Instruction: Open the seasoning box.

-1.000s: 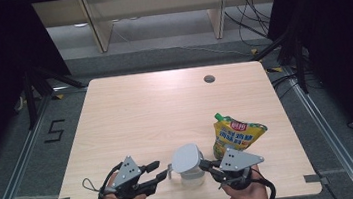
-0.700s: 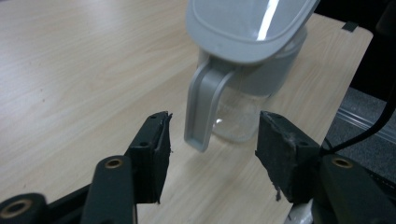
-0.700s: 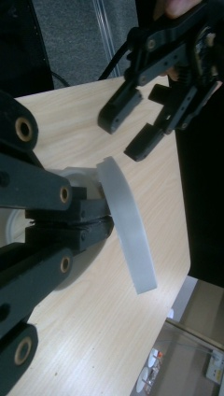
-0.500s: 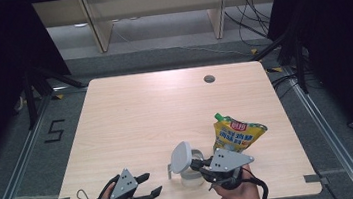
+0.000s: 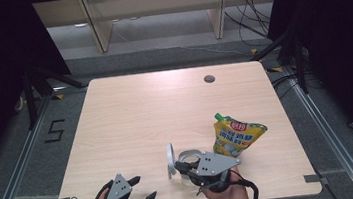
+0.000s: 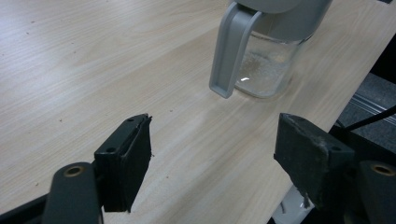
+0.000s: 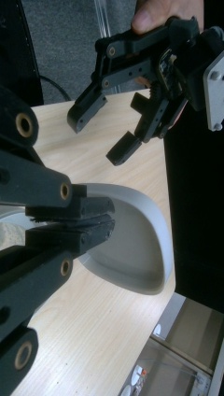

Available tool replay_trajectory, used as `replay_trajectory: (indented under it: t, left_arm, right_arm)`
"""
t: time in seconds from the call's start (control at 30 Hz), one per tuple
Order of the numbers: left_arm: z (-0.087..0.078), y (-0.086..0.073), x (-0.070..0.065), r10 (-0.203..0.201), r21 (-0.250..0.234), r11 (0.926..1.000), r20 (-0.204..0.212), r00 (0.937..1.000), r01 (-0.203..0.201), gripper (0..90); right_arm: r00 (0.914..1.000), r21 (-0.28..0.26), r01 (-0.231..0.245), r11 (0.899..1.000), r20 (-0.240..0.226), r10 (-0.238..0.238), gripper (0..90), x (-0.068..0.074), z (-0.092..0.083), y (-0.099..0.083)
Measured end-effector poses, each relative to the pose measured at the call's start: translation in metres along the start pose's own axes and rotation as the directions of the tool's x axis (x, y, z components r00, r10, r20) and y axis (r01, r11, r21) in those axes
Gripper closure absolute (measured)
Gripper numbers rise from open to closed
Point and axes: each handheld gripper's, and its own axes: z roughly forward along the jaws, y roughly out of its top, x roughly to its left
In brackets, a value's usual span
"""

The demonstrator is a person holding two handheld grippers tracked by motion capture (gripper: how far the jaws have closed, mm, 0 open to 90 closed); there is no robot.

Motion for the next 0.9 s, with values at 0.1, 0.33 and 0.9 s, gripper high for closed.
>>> replay_trajectory:
  t: [0.1, 0.33, 0.9]
  left_arm:
    - [0.001, 0.000, -0.002, -0.027, -0.002, 0.9996, -0.004, 0.9996, 0.027, 24.9]
    - [0.001, 0.000, -0.004, -0.036, -0.008, 0.9993, 0.002, 0.9994, 0.036, 23.7]
    - [-0.001, 0.001, -0.002, -0.026, -0.005, 0.9997, -0.003, 0.9997, 0.026, 20.5]
  right_arm:
    - [0.9998, -0.015, -0.019, 1.000, 0.005, 0.019, 85.7, -0.003, -0.006, -0.003]
    - [0.9982, -0.031, -0.054, 0.998, 0.023, 0.055, 81.2, -0.014, -0.019, -0.013]
    - [0.9830, -0.042, -0.103, 0.994, 0.148, 0.108, 69.2, -0.037, -0.077, -0.060]
